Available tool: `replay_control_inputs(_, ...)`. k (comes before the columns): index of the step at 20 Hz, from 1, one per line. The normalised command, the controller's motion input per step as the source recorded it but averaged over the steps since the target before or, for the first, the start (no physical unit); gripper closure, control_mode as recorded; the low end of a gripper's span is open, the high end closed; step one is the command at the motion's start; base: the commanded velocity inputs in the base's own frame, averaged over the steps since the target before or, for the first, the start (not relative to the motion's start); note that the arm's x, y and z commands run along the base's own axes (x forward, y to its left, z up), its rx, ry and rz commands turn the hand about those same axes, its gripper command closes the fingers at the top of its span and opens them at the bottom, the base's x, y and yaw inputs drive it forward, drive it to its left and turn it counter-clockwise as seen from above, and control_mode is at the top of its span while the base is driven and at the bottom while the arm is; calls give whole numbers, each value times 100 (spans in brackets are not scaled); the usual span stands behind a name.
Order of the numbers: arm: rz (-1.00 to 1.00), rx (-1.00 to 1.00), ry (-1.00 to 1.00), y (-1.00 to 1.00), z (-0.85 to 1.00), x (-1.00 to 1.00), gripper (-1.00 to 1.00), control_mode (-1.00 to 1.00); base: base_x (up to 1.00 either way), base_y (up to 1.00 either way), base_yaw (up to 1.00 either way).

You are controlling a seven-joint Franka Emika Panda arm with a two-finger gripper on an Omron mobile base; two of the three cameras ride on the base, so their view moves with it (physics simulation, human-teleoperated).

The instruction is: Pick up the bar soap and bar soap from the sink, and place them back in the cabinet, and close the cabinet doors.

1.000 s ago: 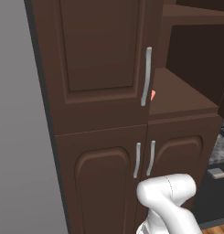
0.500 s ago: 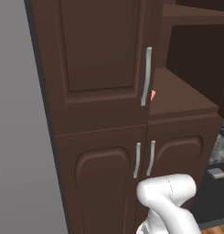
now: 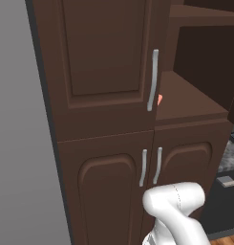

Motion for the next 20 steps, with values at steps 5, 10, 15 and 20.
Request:
replay_control_inputs(5, 4, 0, -2, -9, -9, 0, -100, -100, 0, 0, 0)
replay_control_inputs(10, 9, 0, -3, 2, -5, 19, -100, -100, 0, 0, 0)
replay_control_inputs(15, 6, 0, -1, 0, -1, 36, -100, -100, 0, 0, 0)
replay_control_inputs(20, 3, 0, -2, -1, -2, 16, -100, -100, 0, 0, 0)
